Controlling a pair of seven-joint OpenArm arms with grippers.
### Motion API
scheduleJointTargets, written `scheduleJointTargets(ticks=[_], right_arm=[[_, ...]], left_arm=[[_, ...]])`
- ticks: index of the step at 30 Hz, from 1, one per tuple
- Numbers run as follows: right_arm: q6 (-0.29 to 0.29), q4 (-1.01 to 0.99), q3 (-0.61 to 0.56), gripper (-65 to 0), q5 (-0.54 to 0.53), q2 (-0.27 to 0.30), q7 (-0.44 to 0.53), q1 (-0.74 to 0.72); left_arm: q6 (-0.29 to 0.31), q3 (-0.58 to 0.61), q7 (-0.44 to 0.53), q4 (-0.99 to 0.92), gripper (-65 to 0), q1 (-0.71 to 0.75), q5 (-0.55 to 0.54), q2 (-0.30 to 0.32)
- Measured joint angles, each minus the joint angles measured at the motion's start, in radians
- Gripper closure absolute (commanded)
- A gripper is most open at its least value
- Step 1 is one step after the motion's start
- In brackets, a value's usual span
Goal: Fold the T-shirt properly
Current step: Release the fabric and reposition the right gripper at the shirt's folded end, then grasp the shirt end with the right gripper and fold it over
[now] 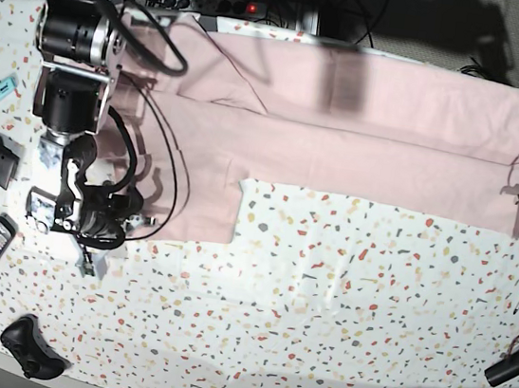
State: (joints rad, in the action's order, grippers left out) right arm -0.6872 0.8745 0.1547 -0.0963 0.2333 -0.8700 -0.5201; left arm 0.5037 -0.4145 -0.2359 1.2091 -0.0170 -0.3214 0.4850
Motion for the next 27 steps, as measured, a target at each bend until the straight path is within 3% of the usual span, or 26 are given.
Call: scheduleJointTargets(ticks=[4, 7, 9, 15, 27], right_arm=[[-0.003, 0.160, -0.004, 0.0, -0.006, -0.017, -0.037, 0.054], [-0.003, 0.314, -0.018, 0.0, -0.108, -0.015, -0.071, 0.091], [-0.006, 0.420, -0.034, 0.0, -0.117, -0.014, -0.085, 0.131], [-0.003, 0.697, -0.082, 0.0, -0.167, -0.019, -0.131, 0.348], [-0.006, 1.161, -0.079, 0.0, -0.219, -0.029, -0.119, 0.711]], left_arm=[[0.000, 0.000, 0.001, 0.000, -25.4, 0.001, 0.000, 0.000], [0.000, 0.000, 0.000, 0.000, -25.4, 0.000, 0.000, 0.000], [0.000, 0.000, 0.000, 0.000, -25.4, 0.000, 0.000, 0.000], [0.000, -0.001, -0.003, 0.000, -25.4, 0.006, 0.001, 0.000], [0.000, -0.001, -0.003, 0.000, -25.4, 0.017, 0.000, 0.000]])
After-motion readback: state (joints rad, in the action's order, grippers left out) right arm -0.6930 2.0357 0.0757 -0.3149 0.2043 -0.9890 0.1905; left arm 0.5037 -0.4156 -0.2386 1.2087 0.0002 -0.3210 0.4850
